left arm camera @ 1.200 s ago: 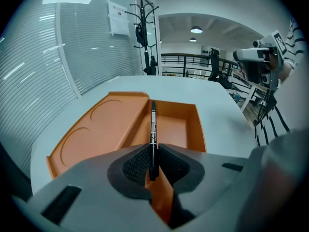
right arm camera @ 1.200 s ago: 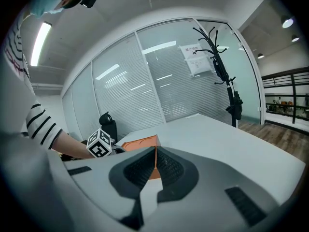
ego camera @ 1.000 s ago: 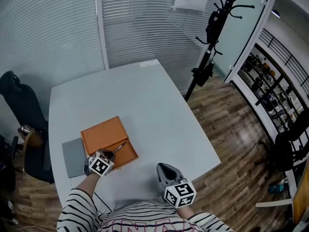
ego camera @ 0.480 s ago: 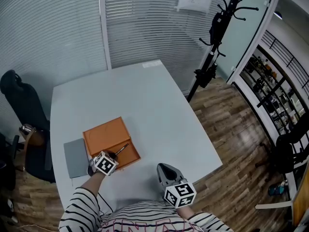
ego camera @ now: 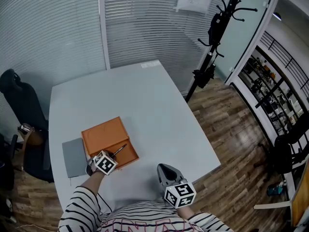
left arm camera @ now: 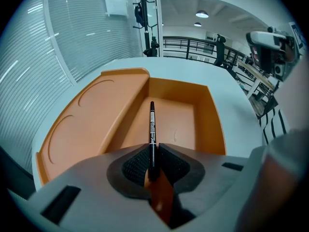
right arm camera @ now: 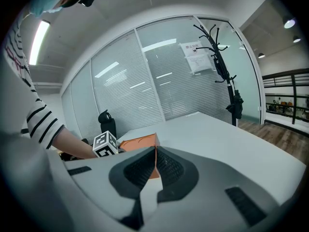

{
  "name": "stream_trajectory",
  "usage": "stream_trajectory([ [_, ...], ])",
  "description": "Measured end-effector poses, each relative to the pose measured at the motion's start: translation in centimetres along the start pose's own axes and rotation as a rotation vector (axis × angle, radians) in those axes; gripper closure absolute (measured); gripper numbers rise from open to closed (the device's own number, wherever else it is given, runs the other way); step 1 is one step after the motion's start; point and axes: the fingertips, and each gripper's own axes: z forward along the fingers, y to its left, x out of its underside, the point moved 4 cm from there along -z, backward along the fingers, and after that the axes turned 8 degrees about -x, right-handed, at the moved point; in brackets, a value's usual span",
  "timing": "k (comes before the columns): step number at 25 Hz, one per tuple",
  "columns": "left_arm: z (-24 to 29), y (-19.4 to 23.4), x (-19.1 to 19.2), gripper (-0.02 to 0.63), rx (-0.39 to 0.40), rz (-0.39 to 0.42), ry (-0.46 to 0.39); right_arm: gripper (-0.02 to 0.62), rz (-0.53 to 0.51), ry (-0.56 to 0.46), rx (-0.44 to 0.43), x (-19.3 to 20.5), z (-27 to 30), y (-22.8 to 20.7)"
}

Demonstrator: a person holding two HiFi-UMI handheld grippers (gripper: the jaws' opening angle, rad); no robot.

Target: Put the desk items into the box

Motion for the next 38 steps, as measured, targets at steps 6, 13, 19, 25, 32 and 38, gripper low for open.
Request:
stream_trajectory([
  [6,0.0,0.1,-0.2,0.532,-0.009,0.006,-0.010,0.569,-0.003,0.001,0.002,0.2,-0.4,0.1],
  [13,-1.0,0.2,-0.2,0.489,-0.030,0.013,-0.048,0.569,-0.004,0.000,0.009,0.5,-0.7,0.8],
  [19,-3.1,0.7,-1.0,0.489,-0.040,-0.002,-0.134,0.569,-0.002,0.000,0.017,0.9,-1.0,2.0],
  [25,-6.2,0.7,-1.7,0.489,-0.047,-0.021,-0.243,0.569,-0.001,-0.009,0.024,1.2,-1.4,4.0],
  [32,-10.8,1.1,-2.0,0.491,-0.067,-0.053,-0.401,0.568,0.005,-0.023,0.034,1.7,-1.4,6.6],
  [38,-14.7,1.6,-0.9,0.526,-0.095,-0.084,-0.509,0.569,0.003,-0.045,0.056,1.7,-1.5,8.5],
])
